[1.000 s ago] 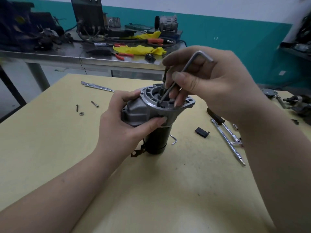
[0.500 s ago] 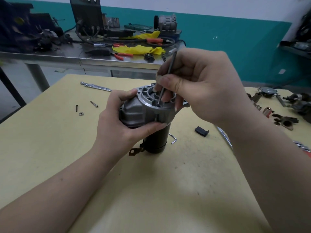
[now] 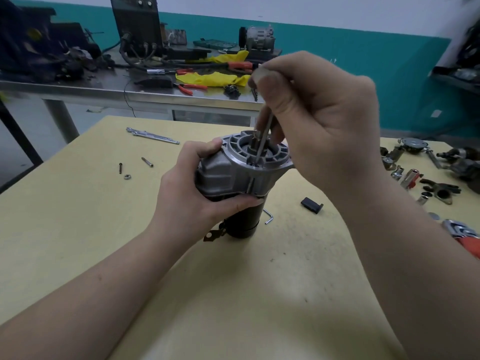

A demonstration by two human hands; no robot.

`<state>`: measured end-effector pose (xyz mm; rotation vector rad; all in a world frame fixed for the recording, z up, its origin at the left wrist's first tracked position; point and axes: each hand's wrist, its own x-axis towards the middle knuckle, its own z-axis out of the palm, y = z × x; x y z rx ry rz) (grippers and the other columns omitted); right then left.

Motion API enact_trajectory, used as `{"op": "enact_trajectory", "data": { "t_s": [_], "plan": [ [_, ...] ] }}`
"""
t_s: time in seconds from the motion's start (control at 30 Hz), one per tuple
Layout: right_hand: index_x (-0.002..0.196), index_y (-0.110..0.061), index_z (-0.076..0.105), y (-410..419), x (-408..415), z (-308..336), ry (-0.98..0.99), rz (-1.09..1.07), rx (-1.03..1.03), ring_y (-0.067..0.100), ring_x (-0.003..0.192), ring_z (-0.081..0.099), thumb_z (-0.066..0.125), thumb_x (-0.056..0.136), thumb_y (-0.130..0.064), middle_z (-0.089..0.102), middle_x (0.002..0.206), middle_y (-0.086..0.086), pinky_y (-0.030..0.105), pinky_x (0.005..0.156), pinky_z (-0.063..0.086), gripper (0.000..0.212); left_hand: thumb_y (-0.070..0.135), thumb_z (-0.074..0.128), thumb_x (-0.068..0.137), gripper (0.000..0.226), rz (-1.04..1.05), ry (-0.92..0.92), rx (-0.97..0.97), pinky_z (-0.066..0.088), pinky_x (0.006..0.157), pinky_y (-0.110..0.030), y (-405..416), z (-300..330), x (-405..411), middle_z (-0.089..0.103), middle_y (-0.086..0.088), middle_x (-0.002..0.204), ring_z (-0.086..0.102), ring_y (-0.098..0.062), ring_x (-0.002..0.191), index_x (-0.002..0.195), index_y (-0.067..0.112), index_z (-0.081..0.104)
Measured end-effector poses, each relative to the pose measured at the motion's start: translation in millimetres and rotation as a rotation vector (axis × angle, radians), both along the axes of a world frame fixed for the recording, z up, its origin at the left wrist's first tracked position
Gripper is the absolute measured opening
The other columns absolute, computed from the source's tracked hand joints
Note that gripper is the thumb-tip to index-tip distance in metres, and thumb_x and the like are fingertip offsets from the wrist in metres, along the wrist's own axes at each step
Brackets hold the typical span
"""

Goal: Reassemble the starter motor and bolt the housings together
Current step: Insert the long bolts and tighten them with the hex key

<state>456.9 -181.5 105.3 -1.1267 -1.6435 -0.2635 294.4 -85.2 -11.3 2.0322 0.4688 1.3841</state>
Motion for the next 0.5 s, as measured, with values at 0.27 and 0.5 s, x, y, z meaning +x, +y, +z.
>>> {"op": "enact_trajectory", "data": {
  "t_s": [0.27, 0.5],
  "plan": [
    [0.108, -0.013, 0.074, 11, -17, 23, -0.006, -0.304, -0.184, 0.008, 0.055, 0.061, 0.055, 0.105, -0.02, 0.06, 0.065, -0.016, 0.032, 0.061, 0.052, 0.021, 0.062, 0.099, 0.056, 0.084, 0.031, 0.003, 0.004, 0.048, 0.088, -0.001, -3, -1, 1, 0.061, 0.048, 0.126, 0.064, 0.015, 0.115, 0.12, 0.069, 0.046],
    [0.124, -0.008, 0.064, -2, 9, 32, 0.339, 0.298, -0.586, 0.033, 0.065, 0.069, 0.064, 0.104, -0.012, 0.076, 0.085, 0.017, 0.035, 0.054, 0.057, 0.02, 0.059, 0.097, 0.056, 0.08, 0.024, -0.023, 0.002, 0.05, 0.092, -0.005, 1, -4, -1, 0.064, 0.044, 0.128, 0.067, 0.01, 0.116, 0.12, 0.063, 0.05]
  ]
}}
